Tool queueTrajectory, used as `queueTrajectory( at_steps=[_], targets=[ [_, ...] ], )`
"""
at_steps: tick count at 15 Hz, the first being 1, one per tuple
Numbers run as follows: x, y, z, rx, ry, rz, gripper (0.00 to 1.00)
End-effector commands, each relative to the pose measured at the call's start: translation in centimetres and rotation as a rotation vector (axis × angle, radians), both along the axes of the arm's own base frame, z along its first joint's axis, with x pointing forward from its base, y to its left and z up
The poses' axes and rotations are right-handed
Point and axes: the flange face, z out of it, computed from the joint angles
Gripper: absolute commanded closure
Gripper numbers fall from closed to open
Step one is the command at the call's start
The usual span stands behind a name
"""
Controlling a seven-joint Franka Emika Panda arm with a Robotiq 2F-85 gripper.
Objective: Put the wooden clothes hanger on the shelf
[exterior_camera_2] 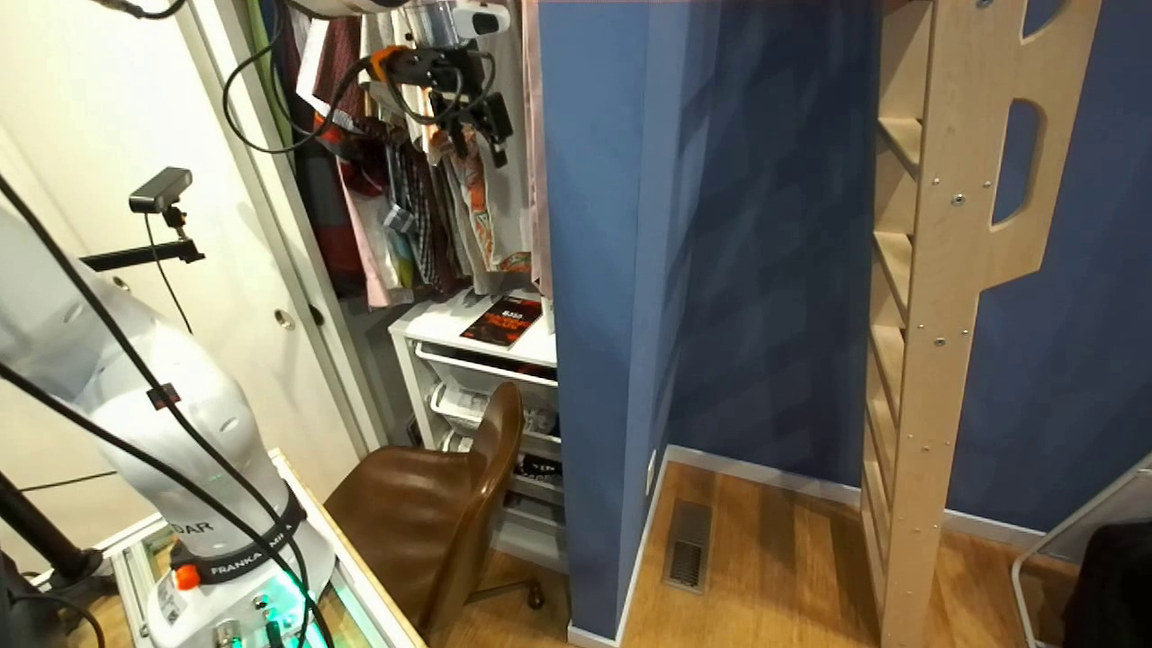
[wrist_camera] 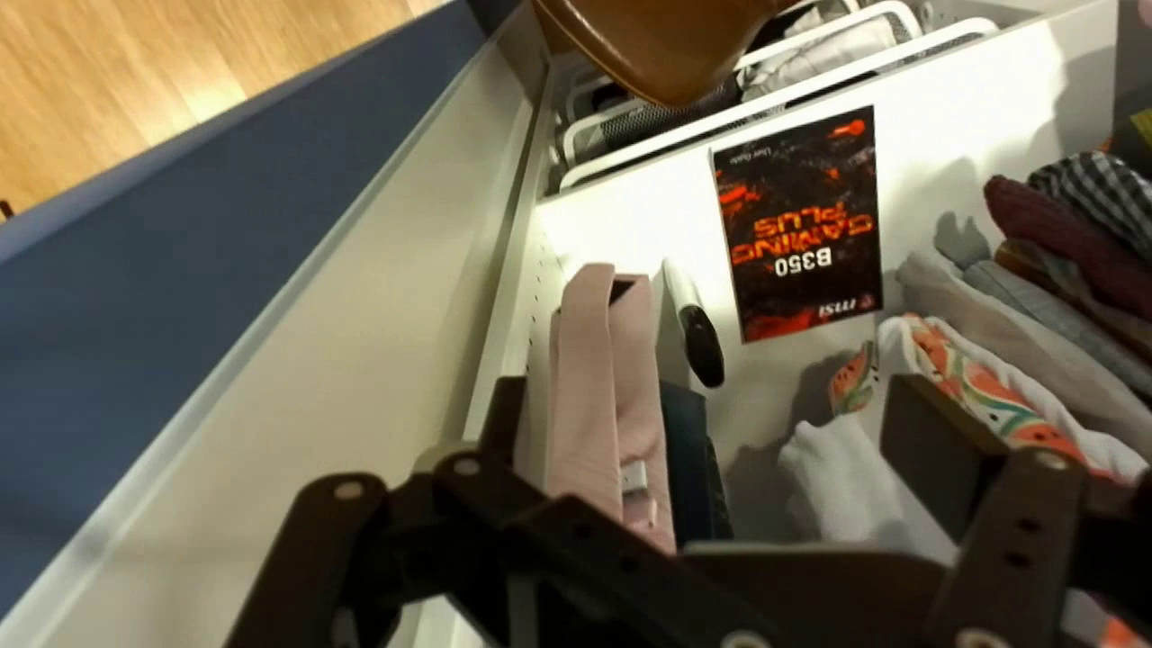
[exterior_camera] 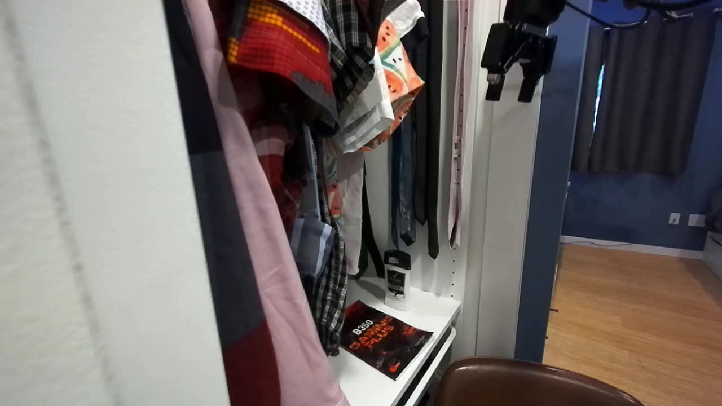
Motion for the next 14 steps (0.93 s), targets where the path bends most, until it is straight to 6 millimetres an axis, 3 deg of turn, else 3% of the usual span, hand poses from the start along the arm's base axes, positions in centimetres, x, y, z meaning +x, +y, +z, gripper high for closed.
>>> queueTrajectory(
  at_steps=[1, 2, 8, 14],
  targets=[
    [-0.2, 0.5, 1.3, -0.004, -0.026, 0.013, 0.0],
    [-0.5, 0.7, 2.1, -0.004, -0.04, 0.017, 0.0],
    [-0.1, 0.6, 1.3, -0.005, -0.023, 0.014, 0.0],
    [2.5, 2.4, 9.2, 0.047, -0.281, 0.119, 0.0]
  ],
)
